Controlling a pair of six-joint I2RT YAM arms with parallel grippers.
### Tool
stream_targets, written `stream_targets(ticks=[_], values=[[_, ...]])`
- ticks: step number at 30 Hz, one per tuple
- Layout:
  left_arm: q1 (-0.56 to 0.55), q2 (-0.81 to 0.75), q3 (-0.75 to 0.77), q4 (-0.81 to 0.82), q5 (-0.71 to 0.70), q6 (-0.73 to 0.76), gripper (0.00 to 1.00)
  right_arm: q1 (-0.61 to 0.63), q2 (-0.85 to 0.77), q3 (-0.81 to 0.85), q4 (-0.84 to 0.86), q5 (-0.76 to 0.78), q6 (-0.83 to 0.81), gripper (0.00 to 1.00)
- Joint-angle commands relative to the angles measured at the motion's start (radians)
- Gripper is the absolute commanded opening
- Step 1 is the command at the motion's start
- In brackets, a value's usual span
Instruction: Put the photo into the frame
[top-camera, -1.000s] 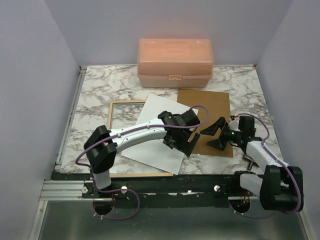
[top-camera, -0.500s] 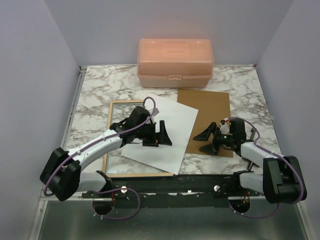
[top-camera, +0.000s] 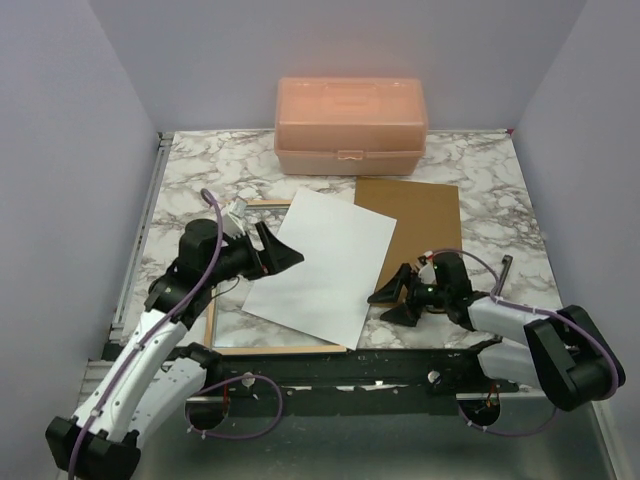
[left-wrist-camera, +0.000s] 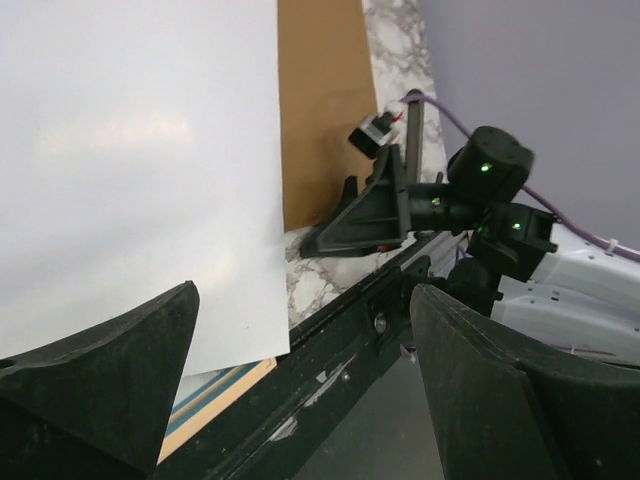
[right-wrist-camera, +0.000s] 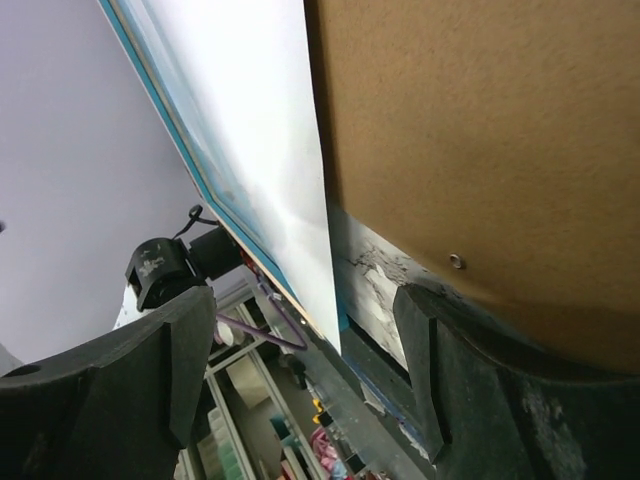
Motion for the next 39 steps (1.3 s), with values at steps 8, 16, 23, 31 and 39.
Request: stream_targets(ticks=[8, 16, 23, 31, 39], values=[[0.010, -0.223, 0.236, -0.207, -0.147, 0.088, 0.88, 0.202, 0.210, -0.013, 0.251, 0.176, 0.142, 0.73], [0.010, -0.259, 0.265, -0.245, -0.163, 0.116, 0.88, 0.257, 0.218, 0.002, 0.347, 0.241, 0.226, 0.63], [0.010, -0.260, 0.244, -0.252, -0.164, 0.117, 0.88, 0.257, 0.053, 0.027, 0.216, 0.368, 0.229, 0.48], [0.010, -0.233, 0.247, -0.267, -0.167, 0.117, 0.88, 0.257, 0.135, 0.060, 0.328, 0.372, 0.240, 0.43], [0.010, -0.234, 0.235, -0.287, -0.175, 0.120, 0.88, 0.257, 0.220, 0.085, 0.421, 0.341, 0.222, 0.04]])
